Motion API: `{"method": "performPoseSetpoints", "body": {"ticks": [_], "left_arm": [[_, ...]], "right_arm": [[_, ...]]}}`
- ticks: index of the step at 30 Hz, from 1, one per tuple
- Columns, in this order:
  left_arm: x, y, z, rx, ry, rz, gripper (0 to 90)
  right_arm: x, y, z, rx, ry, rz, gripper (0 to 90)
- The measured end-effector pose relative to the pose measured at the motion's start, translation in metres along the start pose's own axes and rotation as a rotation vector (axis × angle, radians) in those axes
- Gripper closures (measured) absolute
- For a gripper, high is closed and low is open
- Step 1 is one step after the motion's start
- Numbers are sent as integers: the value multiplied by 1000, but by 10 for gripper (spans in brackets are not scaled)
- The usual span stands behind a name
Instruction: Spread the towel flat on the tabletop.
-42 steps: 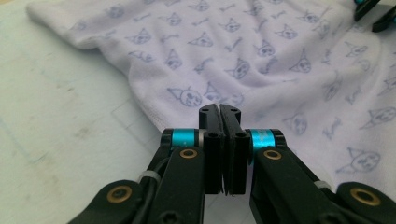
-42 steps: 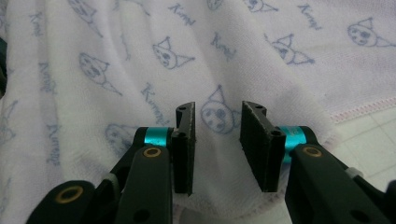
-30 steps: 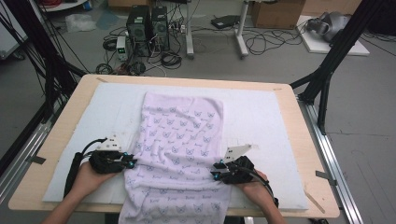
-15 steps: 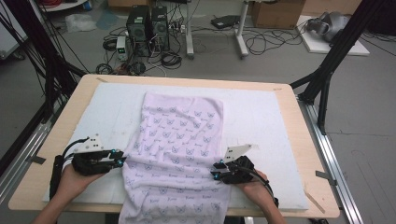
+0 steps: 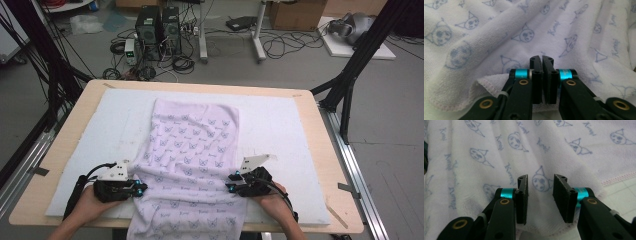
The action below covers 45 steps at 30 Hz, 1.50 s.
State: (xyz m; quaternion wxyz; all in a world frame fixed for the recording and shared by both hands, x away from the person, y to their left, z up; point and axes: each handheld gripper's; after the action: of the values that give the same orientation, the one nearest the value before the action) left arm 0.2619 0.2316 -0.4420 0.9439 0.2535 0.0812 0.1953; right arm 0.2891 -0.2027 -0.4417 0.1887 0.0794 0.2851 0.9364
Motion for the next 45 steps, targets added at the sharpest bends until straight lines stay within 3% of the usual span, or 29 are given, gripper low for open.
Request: {"method": "performPoseSetpoints", "body": {"ticks": [5,9,10,11,14,17,19,20,22,23,26,32,34,35,38,41,45], "left_arm": [[-10,18,-4,-1,-5,7,881],[-21,43,-2,-58,-12,14,878],[-22,49,-1,-77,-12,25,862],[-22,52,0,-91,-3,36,791],[-21,49,-1,-87,11,29,627],[-22,29,-4,-33,1,-5,591],[-20,15,-6,9,4,-22,618],[-20,10,-7,14,2,-33,703],[-19,8,-5,7,8,-42,834],[-20,9,-4,16,-3,-43,847],[-28,16,-5,0,-12,-59,856],[-53,47,-5,-58,-26,-61,852],[-57,53,-2,-83,-29,-61,770],[-56,53,0,-86,-31,-49,677],[-43,46,5,-107,-22,-24,623],[-27,31,6,-80,-31,22,609],[-8,6,0,-9,8,31,576]], "right_arm": [[2,0,0,3,8,-10,645],[7,2,2,-6,7,15,628],[10,4,4,-16,12,27,624],[12,5,5,-25,26,29,620],[20,8,8,-32,48,50,598],[26,6,6,-21,67,84,580],[28,1,3,2,74,100,612],[28,-1,1,24,81,107,647],[28,-1,1,7,72,127,847],[29,-1,1,10,73,140,872],[35,2,2,10,103,157,883],[64,35,8,-92,101,205,881],[73,45,10,-108,95,252,822],[74,48,12,-125,102,251,740],[65,53,18,-156,98,180,663],[44,40,18,-124,82,103,586],[25,9,7,-41,62,80,602]]}}
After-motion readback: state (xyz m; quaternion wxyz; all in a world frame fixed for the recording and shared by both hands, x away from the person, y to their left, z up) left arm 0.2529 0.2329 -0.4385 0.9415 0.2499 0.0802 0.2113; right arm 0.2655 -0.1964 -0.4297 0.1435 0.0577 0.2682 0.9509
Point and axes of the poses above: each handheld gripper's, and its own axes: y roughly backward along the jaws, z roughly out of its top, x roughly to its left, and after that the axes turned 11 degrees about -x, right-handed
